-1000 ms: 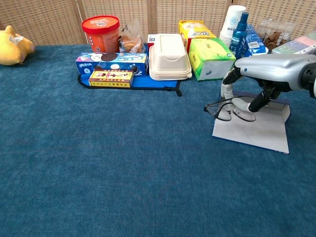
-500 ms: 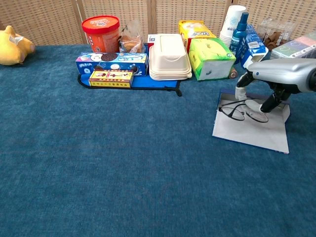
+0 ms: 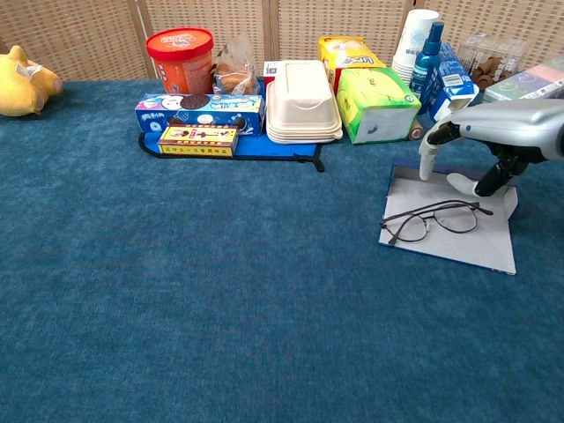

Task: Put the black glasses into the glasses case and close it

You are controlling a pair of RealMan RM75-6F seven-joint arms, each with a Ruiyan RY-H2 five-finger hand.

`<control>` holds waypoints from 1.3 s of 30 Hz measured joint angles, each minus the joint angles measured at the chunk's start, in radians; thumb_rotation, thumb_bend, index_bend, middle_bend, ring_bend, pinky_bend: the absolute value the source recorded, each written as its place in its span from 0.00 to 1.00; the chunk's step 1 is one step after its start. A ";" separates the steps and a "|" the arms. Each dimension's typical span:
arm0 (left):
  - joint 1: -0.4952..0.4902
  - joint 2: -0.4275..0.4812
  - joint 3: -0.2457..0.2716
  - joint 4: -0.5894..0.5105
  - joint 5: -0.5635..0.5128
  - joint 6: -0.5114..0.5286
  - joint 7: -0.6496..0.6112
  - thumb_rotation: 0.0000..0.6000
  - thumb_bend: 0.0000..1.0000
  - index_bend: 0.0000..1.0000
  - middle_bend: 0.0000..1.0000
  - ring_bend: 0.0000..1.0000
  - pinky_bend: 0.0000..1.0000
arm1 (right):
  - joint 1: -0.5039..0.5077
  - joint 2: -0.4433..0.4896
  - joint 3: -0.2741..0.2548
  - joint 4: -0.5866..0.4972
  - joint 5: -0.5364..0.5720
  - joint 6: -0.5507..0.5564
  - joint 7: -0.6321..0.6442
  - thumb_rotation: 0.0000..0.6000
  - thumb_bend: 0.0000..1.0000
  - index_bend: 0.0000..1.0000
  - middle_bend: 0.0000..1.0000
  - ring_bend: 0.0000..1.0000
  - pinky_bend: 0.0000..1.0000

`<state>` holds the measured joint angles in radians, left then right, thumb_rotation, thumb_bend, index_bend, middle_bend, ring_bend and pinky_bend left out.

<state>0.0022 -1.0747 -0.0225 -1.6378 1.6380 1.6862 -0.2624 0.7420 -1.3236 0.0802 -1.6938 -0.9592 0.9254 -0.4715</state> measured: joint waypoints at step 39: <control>0.026 0.005 0.001 0.015 0.013 0.052 -0.024 1.00 0.30 0.27 0.25 0.14 0.00 | 0.084 -0.157 -0.001 0.114 -0.004 0.013 -0.139 1.00 0.21 0.00 0.00 0.00 0.11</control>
<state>0.0284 -1.0697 -0.0216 -1.6224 1.6515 1.7377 -0.2863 0.8262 -1.4804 0.0788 -1.5795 -0.9636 0.9384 -0.6109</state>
